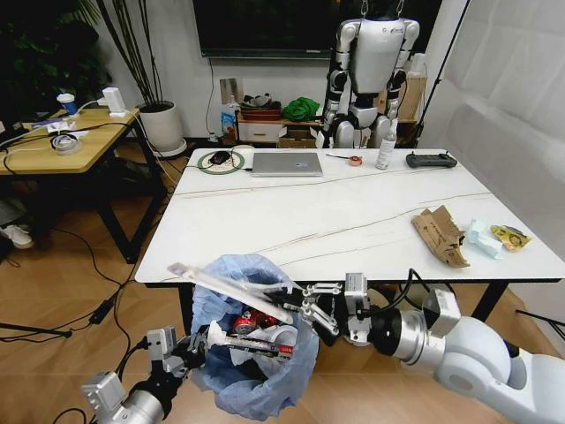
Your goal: Pick up the trash bin and place the trash from the table into it.
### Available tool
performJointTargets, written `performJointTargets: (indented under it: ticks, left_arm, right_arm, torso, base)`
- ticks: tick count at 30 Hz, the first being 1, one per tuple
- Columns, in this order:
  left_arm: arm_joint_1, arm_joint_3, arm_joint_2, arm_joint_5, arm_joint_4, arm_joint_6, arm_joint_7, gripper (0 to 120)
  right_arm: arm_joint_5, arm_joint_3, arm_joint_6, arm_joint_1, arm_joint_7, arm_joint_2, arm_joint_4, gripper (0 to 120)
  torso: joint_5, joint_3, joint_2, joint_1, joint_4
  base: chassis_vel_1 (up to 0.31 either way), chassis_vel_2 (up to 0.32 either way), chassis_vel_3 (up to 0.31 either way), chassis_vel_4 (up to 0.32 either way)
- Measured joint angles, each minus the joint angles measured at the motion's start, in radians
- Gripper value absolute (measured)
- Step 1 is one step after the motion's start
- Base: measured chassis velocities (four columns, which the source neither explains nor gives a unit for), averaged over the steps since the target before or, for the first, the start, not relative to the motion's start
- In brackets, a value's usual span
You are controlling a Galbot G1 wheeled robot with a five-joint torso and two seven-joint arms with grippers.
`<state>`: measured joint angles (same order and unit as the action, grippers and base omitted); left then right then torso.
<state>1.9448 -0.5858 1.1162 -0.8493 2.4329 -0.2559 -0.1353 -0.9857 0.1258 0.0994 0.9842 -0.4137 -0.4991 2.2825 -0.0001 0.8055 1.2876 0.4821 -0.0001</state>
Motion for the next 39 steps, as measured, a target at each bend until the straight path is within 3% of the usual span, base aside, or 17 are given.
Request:
performJointTargets:
  ticks: [13, 15, 19, 21, 26, 28, 31, 34, 37, 39]
  left_arm:
    - [0.003, 0.003, 0.0, -0.004, 0.008, -0.005, -0.011, 0]
    - [0.002, 0.003, -0.001, -0.006, 0.008, -0.005, -0.013, 0]
    - [0.002, 0.003, -0.004, -0.011, 0.008, -0.008, -0.019, 0]
    - [0.003, 0.002, -0.005, -0.012, 0.008, -0.009, -0.02, 0]
    - [0.004, 0.001, -0.008, -0.016, 0.008, -0.011, -0.024, 0]
    - [0.004, 0.001, -0.008, -0.017, 0.008, -0.011, -0.025, 0]
    - [0.002, 0.001, -0.008, -0.021, 0.008, -0.012, -0.029, 0]
    - [0.002, 0.002, -0.009, -0.025, 0.008, -0.013, -0.034, 0]
    - [0.003, 0.005, -0.011, -0.028, -0.003, -0.015, -0.038, 0]
    - [-0.002, 0.009, -0.014, -0.027, -0.016, -0.015, -0.038, 0]
  right_arm:
    - [0.07, 0.034, 0.01, 0.006, -0.026, -0.027, -0.067, 0]
    - [0.073, 0.034, 0.011, 0.005, -0.028, -0.027, -0.071, 4]
    - [0.087, 0.027, 0.011, 0.006, -0.057, -0.028, -0.081, 21]
    - [0.087, 0.026, 0.011, 0.008, -0.06, -0.028, -0.081, 22]
    - [0.089, 0.019, 0.01, 0.013, -0.067, -0.029, -0.082, 45]
    - [0.089, 0.019, 0.01, 0.013, -0.067, -0.029, -0.082, 46]
    - [0.089, 0.017, 0.01, 0.013, -0.067, -0.029, -0.082, 65]
    - [0.089, 0.014, 0.01, 0.013, -0.067, -0.029, -0.08, 71]
    - [0.072, -0.038, 0.012, -0.002, -0.04, -0.043, -0.073, 84]
    - [0.06, -0.1, 0.018, -0.033, 0.05, -0.062, -0.081, 92]
  torso:
    - [0.0001, 0.0, 0.0, 0.0, 0.0]
    - [0.0001, 0.0, 0.0, 0.0, 0.0]
    - [0.0, 0.0, 0.0, 0.0, 0.0]
    - [0.0, 0.0, 0.0, 0.0, 0.0]
    - [0.0, 0.0, 0.0, 0.0, 0.0]
    - [0.0001, 0.0, 0.0, 0.0, 0.0]
    - [0.0001, 0.0, 0.0, 0.0, 0.0]
    - [0.0001, 0.0, 0.0, 0.0, 0.0]
    - [0.0001, 0.0, 0.0, 0.0, -0.0001]
    - [0.0001, 0.0, 0.0, 0.0, 0.0002]
  base:
    - [0.0, 0.0, 0.0, 0.0]
    - [0.0, 0.0, 0.0, 0.0]
    - [0.0, 0.0, 0.0, 0.0]
    - [0.0, 0.0, 0.0, 0.0]
    - [0.0, 0.0, 0.0, 0.0]
    - [0.0, 0.0, 0.0, 0.0]
    - [0.0, 0.0, 0.0, 0.0]
    - [0.0, 0.0, 0.0, 0.0]
    - [0.0, 0.0, 0.0, 0.0]
    - [0.0, 0.0, 0.0, 0.0]
